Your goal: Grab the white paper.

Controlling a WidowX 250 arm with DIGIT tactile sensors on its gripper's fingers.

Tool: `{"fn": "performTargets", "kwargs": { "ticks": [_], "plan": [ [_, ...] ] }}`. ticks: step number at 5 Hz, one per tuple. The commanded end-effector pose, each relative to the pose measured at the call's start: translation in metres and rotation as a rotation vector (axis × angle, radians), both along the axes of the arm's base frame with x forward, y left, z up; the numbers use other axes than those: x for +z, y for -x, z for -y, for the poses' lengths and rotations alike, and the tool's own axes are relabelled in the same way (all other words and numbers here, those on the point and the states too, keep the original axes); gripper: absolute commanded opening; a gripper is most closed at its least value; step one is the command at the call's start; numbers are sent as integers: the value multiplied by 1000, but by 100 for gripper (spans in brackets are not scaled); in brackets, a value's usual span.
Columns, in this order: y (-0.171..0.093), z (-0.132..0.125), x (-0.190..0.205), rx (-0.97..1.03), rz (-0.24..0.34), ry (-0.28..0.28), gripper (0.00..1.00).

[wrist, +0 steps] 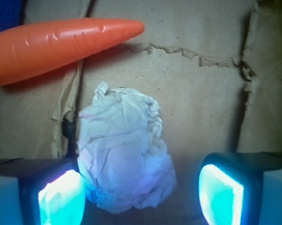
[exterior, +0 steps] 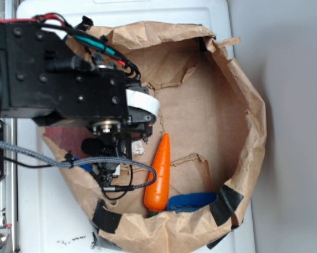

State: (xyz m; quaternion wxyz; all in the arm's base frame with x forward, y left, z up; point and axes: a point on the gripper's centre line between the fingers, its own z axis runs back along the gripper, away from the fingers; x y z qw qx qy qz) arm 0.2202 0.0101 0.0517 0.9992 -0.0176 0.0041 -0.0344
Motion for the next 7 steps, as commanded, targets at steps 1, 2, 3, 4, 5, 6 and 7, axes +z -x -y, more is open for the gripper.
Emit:
{"fn": "performTargets", "kwargs": {
  "ticks": [1,2,3,4,5,6,7],
  "plan": [
    [-5,-10,-13,78,67,-21,0],
    [-4,-10,-9,88,64,-22,0],
    [-3,-3,7,108,69,-32,0],
    [-1,-2,35,158,96,-38,0],
    [-9,-21,71,187,71,71,0],
    [-27,-11,115,269,44,41,0],
    [-19,10,128,269,93,-44,0]
  ]
}}
